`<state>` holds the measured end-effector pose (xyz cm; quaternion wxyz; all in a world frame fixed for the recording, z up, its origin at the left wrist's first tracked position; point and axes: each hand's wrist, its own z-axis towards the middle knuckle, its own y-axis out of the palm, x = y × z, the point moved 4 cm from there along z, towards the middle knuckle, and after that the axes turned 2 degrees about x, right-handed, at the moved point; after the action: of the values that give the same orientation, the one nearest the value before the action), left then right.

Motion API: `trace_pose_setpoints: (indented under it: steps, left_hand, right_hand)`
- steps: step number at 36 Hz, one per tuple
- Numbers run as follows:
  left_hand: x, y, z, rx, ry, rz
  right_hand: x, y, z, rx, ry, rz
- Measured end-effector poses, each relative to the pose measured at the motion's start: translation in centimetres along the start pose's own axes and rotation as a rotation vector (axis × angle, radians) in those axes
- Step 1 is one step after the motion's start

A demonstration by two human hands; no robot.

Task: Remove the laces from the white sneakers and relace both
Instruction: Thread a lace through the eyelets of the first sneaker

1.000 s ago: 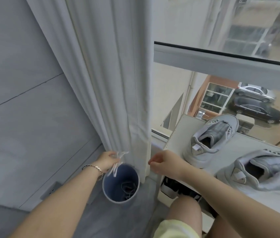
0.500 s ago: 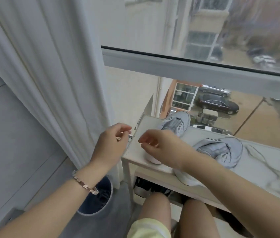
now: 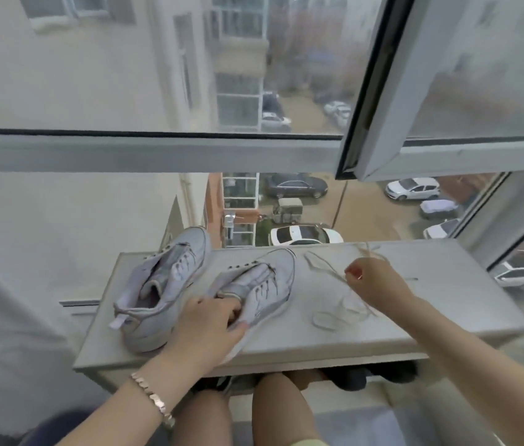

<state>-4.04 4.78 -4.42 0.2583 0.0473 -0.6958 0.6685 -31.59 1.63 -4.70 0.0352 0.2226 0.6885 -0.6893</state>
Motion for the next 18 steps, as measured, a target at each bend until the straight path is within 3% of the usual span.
trace_pose_setpoints:
  steps: [9,15,18]
  left_hand:
    - [1.5,2.6,0.8,0.173,-0.121,-0.184]
    - [2.4,3.5,1.3,0.208,-0.135,-0.233]
    - [2.5,3.5,1.4,0.180,-0.146,-0.256]
  right_hand:
    - [2.3,4.6,1.2,-0.130,0.136,-0.234]
    - [1.7,5.4,1.5,-0.165,0.176,-0.144]
    - [1.2,4.5,1.9,-0.177,0.181,0.151]
